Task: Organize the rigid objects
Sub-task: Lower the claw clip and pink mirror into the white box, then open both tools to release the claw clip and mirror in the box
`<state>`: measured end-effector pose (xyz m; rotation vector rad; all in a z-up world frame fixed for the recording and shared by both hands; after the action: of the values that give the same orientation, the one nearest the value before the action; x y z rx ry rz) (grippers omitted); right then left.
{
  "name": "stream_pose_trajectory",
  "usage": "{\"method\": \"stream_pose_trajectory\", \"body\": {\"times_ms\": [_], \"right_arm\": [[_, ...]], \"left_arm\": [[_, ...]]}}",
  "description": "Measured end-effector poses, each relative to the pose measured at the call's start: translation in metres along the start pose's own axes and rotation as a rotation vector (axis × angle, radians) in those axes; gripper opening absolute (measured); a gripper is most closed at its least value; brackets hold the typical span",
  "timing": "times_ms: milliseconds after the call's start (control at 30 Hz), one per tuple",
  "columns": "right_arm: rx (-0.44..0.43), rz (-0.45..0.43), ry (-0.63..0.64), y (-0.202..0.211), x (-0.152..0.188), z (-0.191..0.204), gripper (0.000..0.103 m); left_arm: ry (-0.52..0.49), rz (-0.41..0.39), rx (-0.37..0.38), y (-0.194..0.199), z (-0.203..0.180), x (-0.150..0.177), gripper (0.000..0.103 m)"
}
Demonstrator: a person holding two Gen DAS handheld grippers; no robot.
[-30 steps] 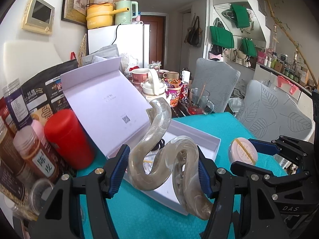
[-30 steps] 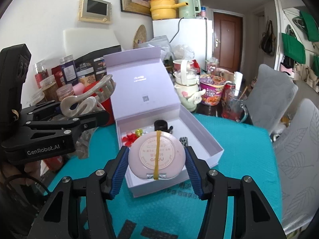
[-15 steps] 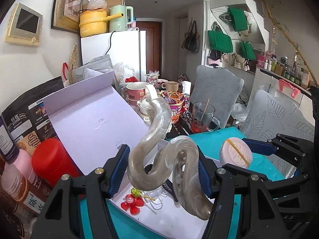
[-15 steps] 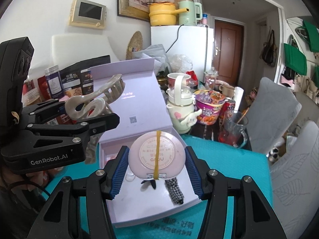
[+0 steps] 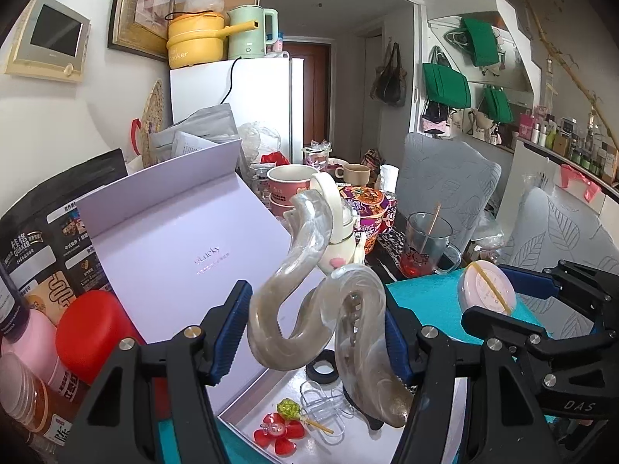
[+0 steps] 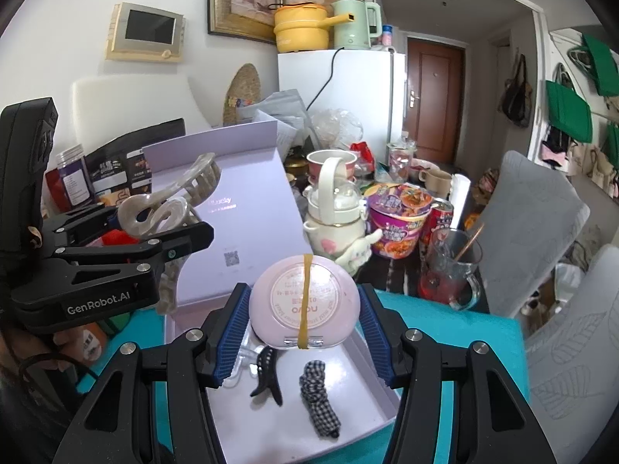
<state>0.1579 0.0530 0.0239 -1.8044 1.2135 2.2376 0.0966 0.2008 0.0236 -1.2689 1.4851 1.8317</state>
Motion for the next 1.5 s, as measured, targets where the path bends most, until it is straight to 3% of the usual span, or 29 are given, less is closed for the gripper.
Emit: {"method": "stream_pose_trajectory", "body": {"times_ms": [667,1500], "right_arm": [[-0.027,0.107,-0.040,-0.050,0.017,-0.013,0.056],[-0.066,0.213,-0.026,-0.107,0.047,-0.014,0.056]], "left_arm": [[-0.028,0.144,0.025,-0.053,-0.002,0.019,0.062],[-0.066,0.341,-0.018,-0.108,-0.005,0.053,0.062]]}}
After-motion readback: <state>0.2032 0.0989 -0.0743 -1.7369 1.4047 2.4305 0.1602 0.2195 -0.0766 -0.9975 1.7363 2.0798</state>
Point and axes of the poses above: each gripper's, at about its wrist camera, not at the fingertips, and y roughly against the way its jaws point, z to its left, x to its underside, the point moved 1 cm from there along -y, roughly the way its jaws point, and after that the axes turned 2 degrees about -x, right-handed, at the moved point
